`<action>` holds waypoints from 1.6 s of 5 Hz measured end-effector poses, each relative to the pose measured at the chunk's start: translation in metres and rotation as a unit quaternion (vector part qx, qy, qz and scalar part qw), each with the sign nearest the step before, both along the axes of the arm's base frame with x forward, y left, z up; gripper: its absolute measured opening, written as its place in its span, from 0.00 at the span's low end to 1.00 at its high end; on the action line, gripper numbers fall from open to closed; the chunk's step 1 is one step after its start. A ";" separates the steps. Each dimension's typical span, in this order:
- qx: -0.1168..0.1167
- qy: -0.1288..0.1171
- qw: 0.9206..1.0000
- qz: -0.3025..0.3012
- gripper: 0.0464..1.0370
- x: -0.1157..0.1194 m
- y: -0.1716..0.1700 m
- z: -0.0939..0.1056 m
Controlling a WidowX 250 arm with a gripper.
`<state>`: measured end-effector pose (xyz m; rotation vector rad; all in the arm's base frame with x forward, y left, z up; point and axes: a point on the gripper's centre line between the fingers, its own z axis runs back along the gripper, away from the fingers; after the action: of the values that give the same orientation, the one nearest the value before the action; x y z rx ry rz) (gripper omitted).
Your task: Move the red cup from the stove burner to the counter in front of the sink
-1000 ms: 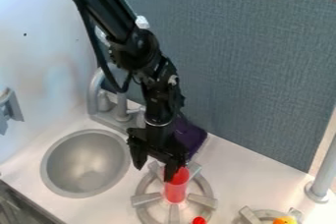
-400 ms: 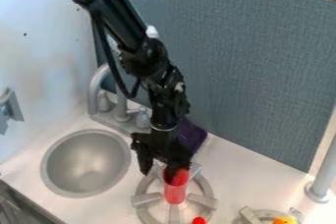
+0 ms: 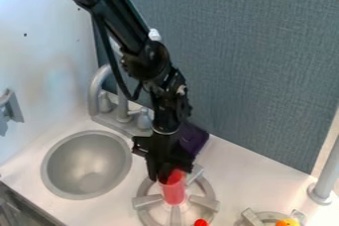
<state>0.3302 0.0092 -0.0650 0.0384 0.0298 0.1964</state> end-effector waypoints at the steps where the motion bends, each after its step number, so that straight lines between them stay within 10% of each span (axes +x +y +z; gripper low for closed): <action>1: 0.000 -0.008 1.000 -0.004 0.06 -0.001 -0.006 0.002; 4: -0.038 -0.073 0.997 -0.006 0.04 -0.038 0.016 0.049; 6: 0.033 -0.046 0.998 0.033 0.04 -0.052 0.053 0.044; 8: 0.007 0.005 1.000 0.005 0.04 -0.067 0.051 0.014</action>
<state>0.2632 0.0605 -0.0511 0.0527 0.0394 0.2060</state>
